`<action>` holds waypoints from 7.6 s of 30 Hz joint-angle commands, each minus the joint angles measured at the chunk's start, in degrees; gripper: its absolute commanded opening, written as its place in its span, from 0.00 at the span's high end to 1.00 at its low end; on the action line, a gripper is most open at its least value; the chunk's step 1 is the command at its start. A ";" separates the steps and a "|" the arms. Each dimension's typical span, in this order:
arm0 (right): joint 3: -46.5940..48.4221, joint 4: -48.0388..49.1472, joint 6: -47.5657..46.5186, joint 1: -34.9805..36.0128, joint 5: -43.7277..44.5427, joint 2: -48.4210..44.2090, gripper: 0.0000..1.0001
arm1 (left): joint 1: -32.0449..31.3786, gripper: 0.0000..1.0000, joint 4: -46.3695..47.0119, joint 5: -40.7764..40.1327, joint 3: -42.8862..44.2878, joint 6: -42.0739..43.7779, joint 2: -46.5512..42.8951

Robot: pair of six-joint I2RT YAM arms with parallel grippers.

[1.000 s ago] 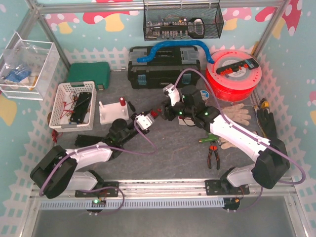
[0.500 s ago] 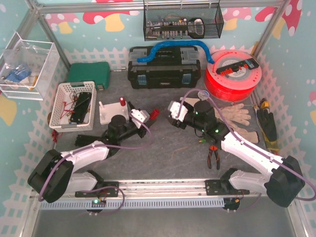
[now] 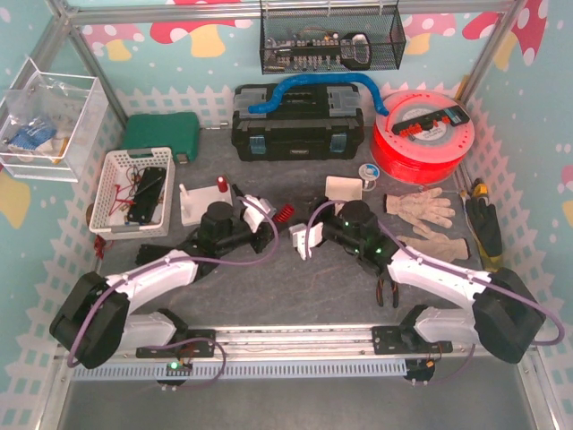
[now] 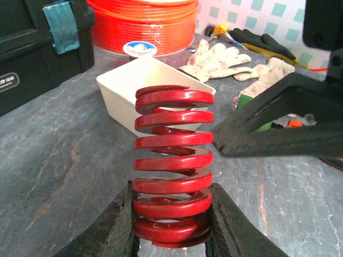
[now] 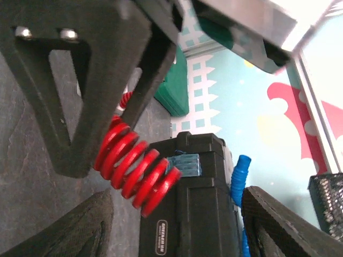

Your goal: Install the large spring

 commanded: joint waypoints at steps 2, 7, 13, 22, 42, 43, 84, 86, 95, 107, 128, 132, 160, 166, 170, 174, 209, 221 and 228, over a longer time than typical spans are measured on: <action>0.50 2.71 -10.35 1.87 4.47 2.77 0.34 | 0.25 1.00 -0.96 3.00 2.93 -0.60 0.40; 0.35 5.37 -13.73 2.81 6.29 4.67 0.34 | 0.19 1.00 -1.24 3.78 3.43 -0.81 0.62; 0.83 10.29 -18.75 3.96 8.15 8.79 0.36 | 0.24 1.00 -2.25 4.35 4.00 -0.67 0.92; -0.96 12.44 -16.40 4.37 7.88 9.20 1.00 | 0.46 0.96 -0.98 -1.00 3.31 -2.84 -2.08; 6.97 19.44 69.11 4.31 5.83 16.42 1.00 | 4.98 0.42 2.42 -16.84 -0.23 -27.99 -20.93; 7.73 18.64 71.48 4.31 5.38 16.98 1.00 | 4.94 0.42 2.77 -15.08 -0.21 -27.53 -20.49; 5.93 20.24 68.50 4.48 2.91 18.26 1.00 | 5.96 0.43 -33.93 -5.70 23.34 -27.18 -4.25; 5.41 20.72 68.26 4.47 3.25 17.99 1.00 | 6.79 0.43 -34.56 -4.67 23.43 -27.41 -4.12; 4.84 22.52 68.41 4.57 4.09 17.87 1.00 | 8.10 0.47 -34.73 1.05 23.45 -27.87 -2.62; 5.16 23.76 68.92 4.66 3.84 19.22 1.00 | 8.09 0.49 -33.50 3.69 23.02 -27.83 -0.52; -1.39 2.49 69.44 4.57 8.34 2.11 0.01 | 24.15 1.00 -36.53 -33.85 27.08 -23.61 -0.16; -4.39 2.37 69.45 4.50 8.98 -4.14 0.01 | 27.09 1.00 -36.40 -39.93 28.54 -23.10 3.33; -8.01 4.30 66.17 4.44 13.43 -7.48 0.01 | 33.87 1.00 -27.25 -38.32 27.81 -23.28 19.49; -8.00 4.42 65.88 4.48 12.73 -7.41 0.02 | 34.03 1.00 -26.19 -37.34 28.02 -22.39 21.79; -8.08 4.40 65.77 4.44 13.01 -7.58 0.02 | 34.06 1.00 -25.45 -36.93 28.12 -22.29 22.99; -8.28 4.67 65.58 4.48 13.33 -7.38 0.02 | 34.11 0.95 -25.38 -37.23 28.16 -22.59 24.45; 13.70 -26.30 93.17 -12.08 23.19 10.01 0.12 | 27.99 0.01 -22.24 -12.59 12.11 -31.52 -7.68; 21.67 -36.54 89.09 -18.20 19.81 20.01 0.54 | 17.67 0.01 -14.32 -14.20 2.38 -32.31 -18.64; 22.41 -39.11 88.27 -20.41 13.93 20.55 0.57 | 17.67 0.01 -19.95 -8.33 6.24 -31.04 -19.07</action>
